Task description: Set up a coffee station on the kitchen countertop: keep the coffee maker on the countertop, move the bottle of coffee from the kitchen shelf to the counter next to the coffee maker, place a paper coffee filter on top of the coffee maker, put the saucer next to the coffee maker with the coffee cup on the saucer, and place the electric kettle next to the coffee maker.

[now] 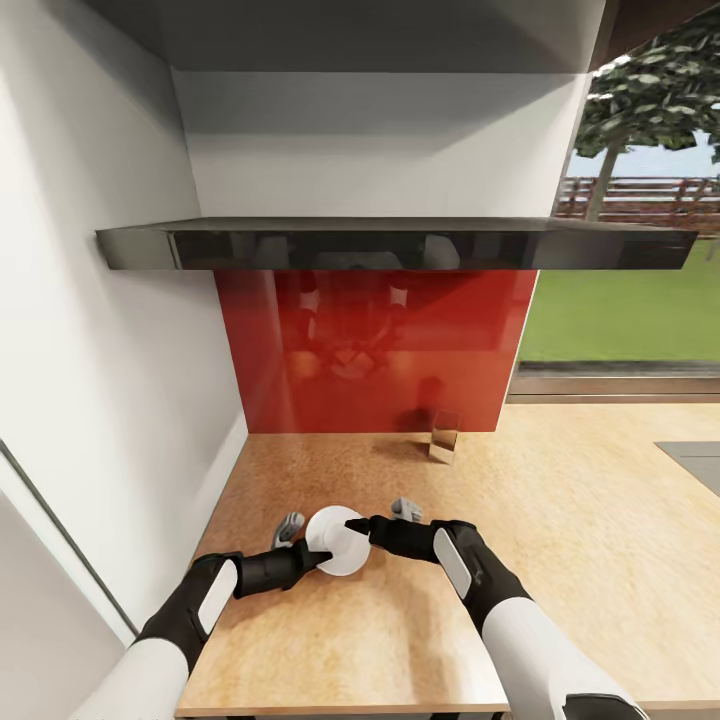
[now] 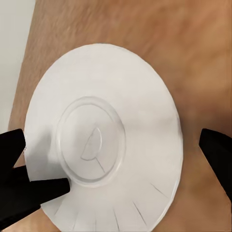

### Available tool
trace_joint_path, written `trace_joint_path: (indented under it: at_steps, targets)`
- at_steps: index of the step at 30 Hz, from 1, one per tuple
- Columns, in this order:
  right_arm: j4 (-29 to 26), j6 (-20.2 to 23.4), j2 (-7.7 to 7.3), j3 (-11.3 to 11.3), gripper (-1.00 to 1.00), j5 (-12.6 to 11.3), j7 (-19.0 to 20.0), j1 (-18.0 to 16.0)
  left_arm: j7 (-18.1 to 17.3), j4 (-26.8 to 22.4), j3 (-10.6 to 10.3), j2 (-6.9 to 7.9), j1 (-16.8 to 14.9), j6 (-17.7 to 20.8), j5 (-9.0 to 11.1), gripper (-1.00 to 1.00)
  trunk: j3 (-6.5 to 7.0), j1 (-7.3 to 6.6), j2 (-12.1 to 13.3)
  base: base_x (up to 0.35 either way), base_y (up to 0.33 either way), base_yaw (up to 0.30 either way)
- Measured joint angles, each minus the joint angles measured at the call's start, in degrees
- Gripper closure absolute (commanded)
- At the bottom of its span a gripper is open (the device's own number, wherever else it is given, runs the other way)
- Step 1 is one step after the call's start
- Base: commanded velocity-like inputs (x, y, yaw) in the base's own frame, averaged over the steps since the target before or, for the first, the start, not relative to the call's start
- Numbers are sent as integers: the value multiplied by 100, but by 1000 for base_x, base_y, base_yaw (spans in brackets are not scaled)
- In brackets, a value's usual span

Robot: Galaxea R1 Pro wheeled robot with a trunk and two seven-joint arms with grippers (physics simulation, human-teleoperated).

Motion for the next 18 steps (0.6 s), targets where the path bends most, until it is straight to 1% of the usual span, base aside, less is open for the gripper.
trace_joint_path:
  at_steps: [3,4,5,7,8,9,10,11,14,15,18]
  targets:
    - [-51,1,-2,-17,-100,-4,0,0,-14,40,-4,7,-24,3,-10,100,0,0,-1,0,0,0]
    - [-153,-11,-25,-21,-100,42,-10,0,-11,63,27,10,-34,28,17,100,0,0,1,0,0,0]
    - [-288,-8,-41,-24,-100,44,-11,-1,7,62,73,17,-40,24,2,100,0,0,0,0,0,0]
    - [-721,-1,-59,-30,-100,47,-12,0,48,50,237,31,-54,-8,-58,100,-1,0,2,0,0,0]
    - [-953,0,-63,-33,-100,49,-12,-1,35,48,332,41,-63,-39,-121,100,-1,1,2,0,0,0]
    - [-1419,3,-99,-56,-100,46,-13,-2,-34,41,424,86,-73,-82,-222,100,-1,2,4,0,0,0]
    - [-1587,1,-123,-102,-100,61,-14,-1,-97,41,434,116,-74,-92,-257,100,-2,1,3,0,0,0]
    - [-1764,0,-164,-227,-100,62,-8,0,-250,39,443,158,-75,-84,-255,100,-2,1,4,0,0,0]
    - [-1947,-3,-255,-531,-100,62,16,0,-677,35,443,196,-75,-97,-264,100,-2,1,4,0,0,0]
    - [-1986,-7,-289,-617,-100,66,24,2,-886,32,425,204,-75,-109,-267,100,-2,1,4,0,0,0]
    - [-2011,-8,-306,-656,-100,67,23,4,-1063,31,412,208,-75,-126,-281,100,-2,1,4,0,0,0]
